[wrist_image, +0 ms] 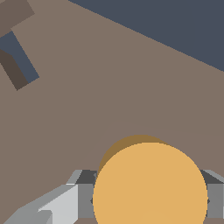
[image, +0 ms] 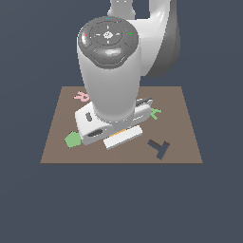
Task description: Insert a designated object into the corresponding slot on a board.
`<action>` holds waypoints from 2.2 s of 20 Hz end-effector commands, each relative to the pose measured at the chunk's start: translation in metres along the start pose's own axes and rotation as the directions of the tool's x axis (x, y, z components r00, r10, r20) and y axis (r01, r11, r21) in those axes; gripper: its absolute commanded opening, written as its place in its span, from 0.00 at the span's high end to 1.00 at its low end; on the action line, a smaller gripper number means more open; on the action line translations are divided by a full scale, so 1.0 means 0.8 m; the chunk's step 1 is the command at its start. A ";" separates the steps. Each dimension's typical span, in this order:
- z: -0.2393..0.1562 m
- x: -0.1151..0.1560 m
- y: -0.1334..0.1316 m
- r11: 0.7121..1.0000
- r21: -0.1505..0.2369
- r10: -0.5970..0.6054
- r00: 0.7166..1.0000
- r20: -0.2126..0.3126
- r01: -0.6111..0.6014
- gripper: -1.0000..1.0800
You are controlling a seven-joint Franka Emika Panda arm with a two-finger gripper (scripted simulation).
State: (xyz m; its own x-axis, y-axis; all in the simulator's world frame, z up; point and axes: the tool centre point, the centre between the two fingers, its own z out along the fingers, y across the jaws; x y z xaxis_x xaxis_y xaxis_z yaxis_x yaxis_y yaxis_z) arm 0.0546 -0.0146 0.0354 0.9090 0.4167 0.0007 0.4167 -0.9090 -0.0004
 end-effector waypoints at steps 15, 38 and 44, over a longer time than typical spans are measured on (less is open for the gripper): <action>-0.005 -0.047 -0.019 0.782 -0.001 -0.623 0.782 0.000 0.623 1.00; -0.007 -0.076 -0.012 0.498 0.000 -0.867 0.498 0.001 0.867 1.00; -0.006 -0.076 -0.012 0.501 0.001 -0.865 0.501 0.001 0.865 1.00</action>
State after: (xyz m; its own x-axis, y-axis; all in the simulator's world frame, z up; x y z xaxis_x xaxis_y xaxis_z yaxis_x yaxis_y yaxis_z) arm -0.0051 -0.0310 0.0404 0.0954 0.9954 -0.0007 0.9954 -0.0954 -0.0009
